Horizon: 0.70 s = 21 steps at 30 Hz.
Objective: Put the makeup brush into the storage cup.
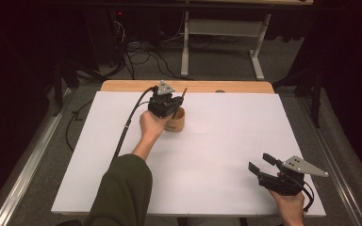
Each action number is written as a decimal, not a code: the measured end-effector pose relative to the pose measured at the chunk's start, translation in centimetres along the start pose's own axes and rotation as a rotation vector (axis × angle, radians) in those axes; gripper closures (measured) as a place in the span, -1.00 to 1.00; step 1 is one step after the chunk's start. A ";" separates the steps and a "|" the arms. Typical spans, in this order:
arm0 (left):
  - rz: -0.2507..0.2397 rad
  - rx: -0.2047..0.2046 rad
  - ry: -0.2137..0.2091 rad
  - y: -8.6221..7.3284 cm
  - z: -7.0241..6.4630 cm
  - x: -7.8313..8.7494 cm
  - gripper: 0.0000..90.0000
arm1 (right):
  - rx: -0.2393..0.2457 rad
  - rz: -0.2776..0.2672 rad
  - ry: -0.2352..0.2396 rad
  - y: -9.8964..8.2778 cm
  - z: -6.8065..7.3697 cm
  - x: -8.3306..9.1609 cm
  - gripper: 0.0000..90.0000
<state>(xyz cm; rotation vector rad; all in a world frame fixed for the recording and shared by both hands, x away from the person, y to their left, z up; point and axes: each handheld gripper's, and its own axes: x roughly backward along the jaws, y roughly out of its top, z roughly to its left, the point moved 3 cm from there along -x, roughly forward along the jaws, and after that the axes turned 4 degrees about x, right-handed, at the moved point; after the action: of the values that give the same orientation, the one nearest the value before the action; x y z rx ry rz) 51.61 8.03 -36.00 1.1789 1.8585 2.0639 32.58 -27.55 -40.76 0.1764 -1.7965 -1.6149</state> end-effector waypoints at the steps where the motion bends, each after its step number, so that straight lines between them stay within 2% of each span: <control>1: 0.003 0.000 0.000 0.0 0.0 0.0 0.84 | 0.000 0.000 0.000 0.0 0.0 0.0 -0.28; 9: 0.016 -0.011 0.003 -0.3 -0.1 -0.1 0.82 | 0.001 -0.002 0.000 0.0 0.0 0.0 -0.28; 10: 0.017 -0.015 0.002 -0.3 -0.1 -0.1 0.78 | -0.001 -0.003 0.000 0.0 0.0 0.0 -0.28; 12: 0.007 -0.001 -0.007 -0.3 -0.1 0.2 0.64 | -0.004 -0.004 -0.001 0.0 0.0 0.1 -0.28; 15: 0.009 -0.008 0.006 -0.4 -0.1 0.5 0.48 | -0.006 -0.004 0.000 0.0 0.0 0.0 -0.28; 21: -0.008 0.001 -0.011 -0.3 -0.2 1.7 0.22 | 0.000 -0.004 -0.001 0.0 0.0 0.0 -0.28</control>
<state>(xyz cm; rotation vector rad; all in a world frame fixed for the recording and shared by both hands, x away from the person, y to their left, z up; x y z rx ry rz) 50.20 8.90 -35.43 1.1784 1.8561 2.0480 32.56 -27.54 -40.71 0.1793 -1.7976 -1.6184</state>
